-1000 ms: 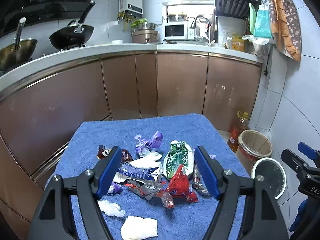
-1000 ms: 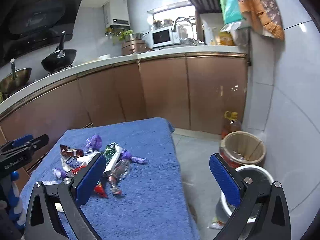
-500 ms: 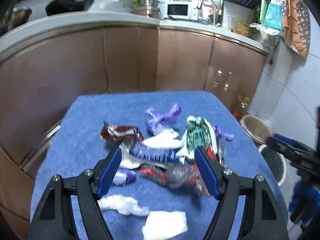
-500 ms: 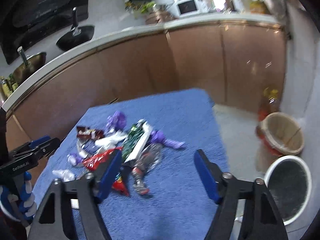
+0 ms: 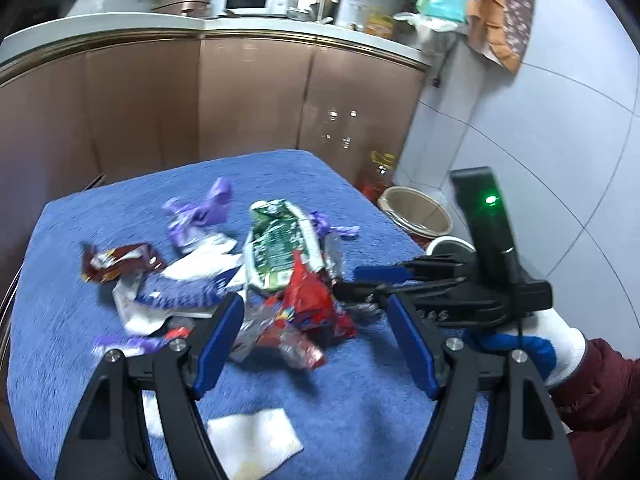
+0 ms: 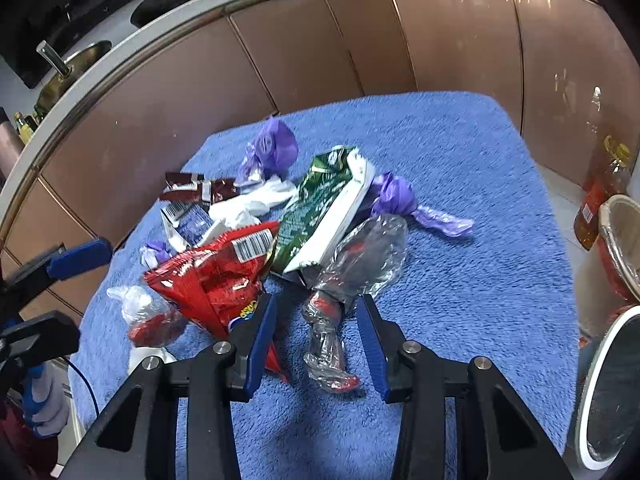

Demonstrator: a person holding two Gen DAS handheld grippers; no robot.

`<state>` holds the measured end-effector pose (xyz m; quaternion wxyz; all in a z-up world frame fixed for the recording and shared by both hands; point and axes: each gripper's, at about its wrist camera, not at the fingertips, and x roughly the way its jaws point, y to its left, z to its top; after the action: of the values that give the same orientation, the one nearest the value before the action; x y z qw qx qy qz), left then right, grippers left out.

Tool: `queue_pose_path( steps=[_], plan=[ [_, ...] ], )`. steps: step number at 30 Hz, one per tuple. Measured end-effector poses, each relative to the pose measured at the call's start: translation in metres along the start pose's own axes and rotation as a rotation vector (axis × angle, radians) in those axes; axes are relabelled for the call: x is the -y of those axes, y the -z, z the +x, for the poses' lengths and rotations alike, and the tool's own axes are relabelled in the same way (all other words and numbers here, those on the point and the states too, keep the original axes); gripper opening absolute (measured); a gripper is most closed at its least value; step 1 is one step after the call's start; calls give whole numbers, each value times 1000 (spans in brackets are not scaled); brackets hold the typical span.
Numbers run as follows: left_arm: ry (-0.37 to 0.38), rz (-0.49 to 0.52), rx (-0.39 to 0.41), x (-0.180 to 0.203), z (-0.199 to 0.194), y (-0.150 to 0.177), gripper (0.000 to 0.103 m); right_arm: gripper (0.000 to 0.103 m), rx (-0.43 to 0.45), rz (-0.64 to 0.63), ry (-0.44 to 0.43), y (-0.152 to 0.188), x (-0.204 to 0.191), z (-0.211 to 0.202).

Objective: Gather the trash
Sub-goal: 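Grasp the red snack bag with the left tool while the right tool grasps the clear plastic bottle, then carry the red bag and plastic bottle in both tools over the black trash bin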

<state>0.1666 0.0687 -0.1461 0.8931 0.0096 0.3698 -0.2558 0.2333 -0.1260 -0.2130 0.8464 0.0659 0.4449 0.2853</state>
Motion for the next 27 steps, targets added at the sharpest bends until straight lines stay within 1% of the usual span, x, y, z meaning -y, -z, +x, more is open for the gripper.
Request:
queue_pose_path(
  steps=[3, 4, 6, 8, 10, 12, 16, 19, 20, 21, 22, 24, 27],
  plan=[
    [15, 8, -13, -1, 12, -9, 72, 29, -25, -1, 5, 0, 4, 11],
    [20, 7, -18, 0, 15, -11, 72, 23, -30, -1, 6, 0, 5, 13],
    [25, 10, -35, -1, 24, -14, 72, 21, -35, 6, -3, 1, 9, 13],
    [10, 20, -71, -2, 39, -16, 70, 19, -31, 14, -15, 3, 12, 11],
    [24, 12, -101, -3, 48, -16, 64, 18, -26, 18, -19, 4, 14, 8],
    [31, 5, -128, -4, 55, -16, 55, 18, -23, 22, -24, 6, 18, 1],
    [14, 18, -176, 1, 70, -18, 47, 18, -19, 30, -29, 12, 25, -10],
    [14, 13, -204, 2, 76, -20, 31, 17, -16, 30, -29, 15, 25, -16],
    [13, 7, -215, 2, 77, -20, 22, 17, -14, 30, -30, 17, 26, -19],
    [10, 3, -221, 3, 80, -19, 19, 17, -12, 31, -32, 19, 26, -22],
    [7, 0, -221, 4, 79, -20, 19, 17, -10, 32, -33, 21, 25, -26],
    [9, -8, -215, 5, 77, -21, 14, 17, -5, 31, -34, 26, 24, -34],
    [23, -30, -190, 6, 67, -22, 12, 17, 6, 31, -34, 32, 20, -46]
  ],
)
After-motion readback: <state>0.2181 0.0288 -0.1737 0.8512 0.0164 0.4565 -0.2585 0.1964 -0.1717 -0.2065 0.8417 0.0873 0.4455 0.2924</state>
